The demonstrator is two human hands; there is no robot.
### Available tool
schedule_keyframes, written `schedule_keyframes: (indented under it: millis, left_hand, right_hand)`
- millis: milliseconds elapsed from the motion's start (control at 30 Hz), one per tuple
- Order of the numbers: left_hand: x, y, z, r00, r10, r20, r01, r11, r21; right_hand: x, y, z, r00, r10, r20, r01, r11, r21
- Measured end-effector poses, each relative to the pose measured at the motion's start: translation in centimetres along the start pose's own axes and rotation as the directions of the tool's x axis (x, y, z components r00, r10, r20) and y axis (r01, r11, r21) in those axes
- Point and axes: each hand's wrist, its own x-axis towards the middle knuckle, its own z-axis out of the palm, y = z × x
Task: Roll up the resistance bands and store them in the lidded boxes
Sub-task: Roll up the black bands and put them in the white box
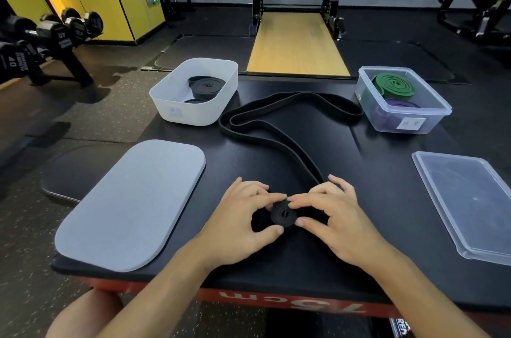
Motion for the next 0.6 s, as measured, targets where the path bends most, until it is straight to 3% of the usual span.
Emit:
schedule_keyframes:
  millis: [167, 400, 600]
  left_hand:
    - [0.1, -0.21, -0.21, 1.0, -0.012, 0.019, 0.013, 0.999, -0.04]
    - [0.04, 0.0, -0.11, 0.999, -0.045, 0.002, 0.045, 0.999, -0.013]
    - [0.1, 0.4, -0.03, 0.999, -0.028, 0.034, 0.026, 0.997, 0.068]
  right_hand:
    - [-0.25, -0.1, 0.21, 1.0, 0.002, -0.001, -0.002, 0.999, -0.036]
    - [-0.63, -0.34, 0.17, 0.99, -0.01, -0.142, -0.024, 0.97, -0.24]
    - [-0.65, -0.69, 0.17, 0.996, -0.022, -0.089, 0.006, 0.983, -0.183]
